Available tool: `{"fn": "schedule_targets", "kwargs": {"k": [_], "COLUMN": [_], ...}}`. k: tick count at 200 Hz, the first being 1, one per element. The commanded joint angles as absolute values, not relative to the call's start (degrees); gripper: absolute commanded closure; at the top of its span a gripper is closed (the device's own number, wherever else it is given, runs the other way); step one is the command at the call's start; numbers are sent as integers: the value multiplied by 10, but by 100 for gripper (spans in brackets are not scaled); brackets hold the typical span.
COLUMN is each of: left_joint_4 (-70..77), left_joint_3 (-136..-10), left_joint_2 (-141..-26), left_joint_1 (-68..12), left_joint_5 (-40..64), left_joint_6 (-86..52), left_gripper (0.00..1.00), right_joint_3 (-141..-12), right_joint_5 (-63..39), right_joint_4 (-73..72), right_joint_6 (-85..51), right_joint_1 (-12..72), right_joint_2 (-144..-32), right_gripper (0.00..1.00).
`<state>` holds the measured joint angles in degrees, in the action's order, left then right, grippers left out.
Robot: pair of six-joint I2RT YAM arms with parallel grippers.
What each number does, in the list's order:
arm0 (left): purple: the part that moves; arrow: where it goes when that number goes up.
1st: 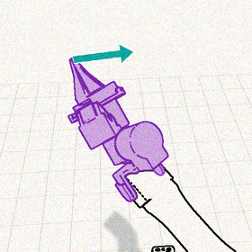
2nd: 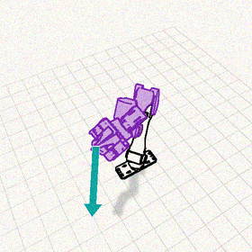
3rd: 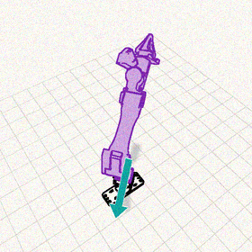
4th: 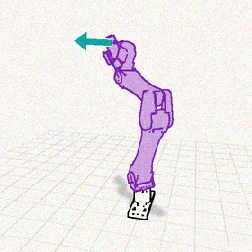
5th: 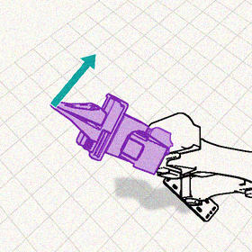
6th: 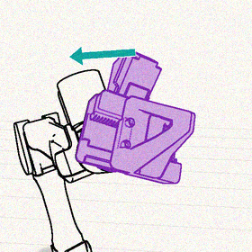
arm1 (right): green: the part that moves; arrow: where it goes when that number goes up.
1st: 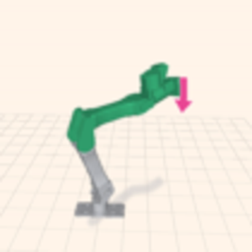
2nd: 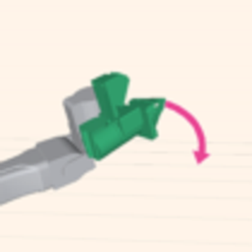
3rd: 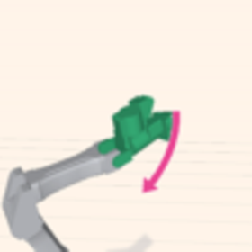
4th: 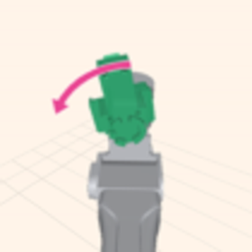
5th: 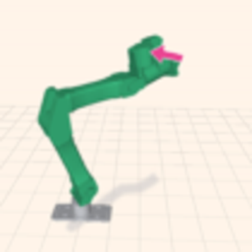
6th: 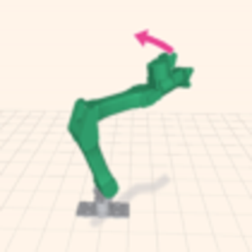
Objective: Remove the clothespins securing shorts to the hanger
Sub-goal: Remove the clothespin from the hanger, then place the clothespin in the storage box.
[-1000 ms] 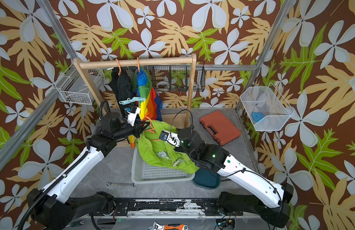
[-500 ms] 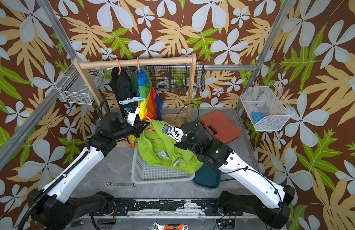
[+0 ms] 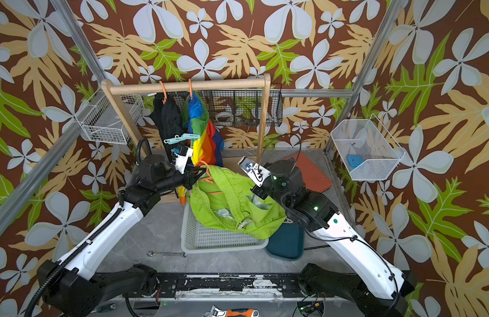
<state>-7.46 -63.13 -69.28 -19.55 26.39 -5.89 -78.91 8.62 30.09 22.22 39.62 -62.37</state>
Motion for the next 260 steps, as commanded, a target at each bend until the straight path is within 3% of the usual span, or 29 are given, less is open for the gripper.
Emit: {"fn": "schedule_targets", "kwargs": {"k": [1,55,107,212,237,260], "left_joint_4": [-47,-49,-47,-27,-26,-24], "left_joint_3": [-631,-632,-630,-626,-626,-624], "left_joint_2": [-691,-684,-677,-660,-658,-657], "left_joint_1": [-193,-192,-189,-151,-149,-149], "left_joint_5": [255,246,246,263,264,265], "left_joint_6": [-65,-60,-59,-76,-76,-77], "left_gripper": [100,100,100,100,100,100], "right_joint_3": [-772,-694,-532,-321,-297,-287], "right_joint_5": [61,83,-46,-45,-22,-7], "right_joint_4": [291,316,266,203,192,188], "right_joint_6": [158,40,-120,-253,-270,-278], "right_joint_1": [341,207,53,49,50,49], "right_joint_2": [-597,-566,-553,-521,-514,-501], "right_gripper": [91,90,88,88,79,57]}}
